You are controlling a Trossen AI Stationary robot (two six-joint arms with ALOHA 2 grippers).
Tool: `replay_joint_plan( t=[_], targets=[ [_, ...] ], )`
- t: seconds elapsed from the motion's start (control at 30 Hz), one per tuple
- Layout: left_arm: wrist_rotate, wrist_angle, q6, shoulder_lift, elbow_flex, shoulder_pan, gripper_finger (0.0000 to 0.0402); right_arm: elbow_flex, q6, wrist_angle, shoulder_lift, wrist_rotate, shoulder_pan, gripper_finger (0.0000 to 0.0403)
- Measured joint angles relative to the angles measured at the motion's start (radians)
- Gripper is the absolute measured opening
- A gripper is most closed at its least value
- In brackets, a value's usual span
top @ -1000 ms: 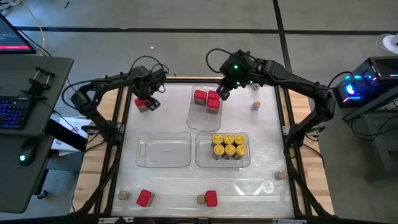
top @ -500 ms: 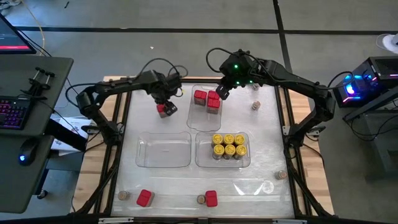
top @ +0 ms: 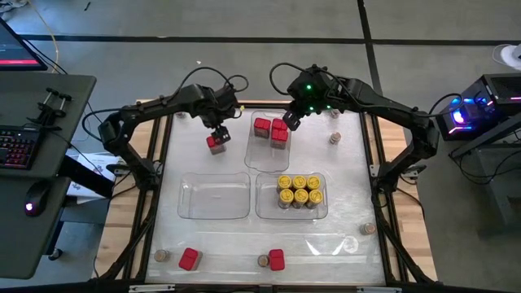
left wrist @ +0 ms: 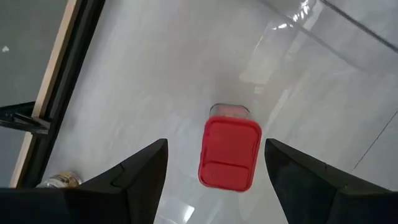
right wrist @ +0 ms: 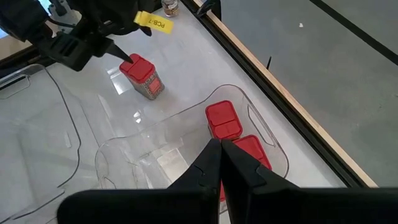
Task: Sort spices by type
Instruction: Put the red seasoning can into the top transparent bin
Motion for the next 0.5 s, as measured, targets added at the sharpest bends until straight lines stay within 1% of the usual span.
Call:
replay_joint_plan(
  t=[0.13,0.2,0.3,0.4,0.5],
  targets=[
    [0.003,0.0,0.001,0.0,-0.007,0.01,0.0253,0.0,-0.003,0.0,0.0,0.0,0.0,0.0],
    [0.035,-0.011,0.017,0.0,-0.024,0.024,0.0259,0.0,-0.003,0.0,0.0,0.0,0.0,0.0],
    [0.078,-0.009,0.041,0.0,-0.074,0.053,0.0279,0.0,-0.002,0.0,0.0,0.0,0.0,0.0],
    [0.076,0.008,0.072,0.0,-0.12,0.072,0.0301,0.0,0.0,0.0,0.0,0.0,0.0,0.0],
    [0.074,0.02,0.012,0.0,-0.126,0.078,0.0309,0.0,0.001,0.0,0.0,0.0,0.0,0.0]
  ],
)
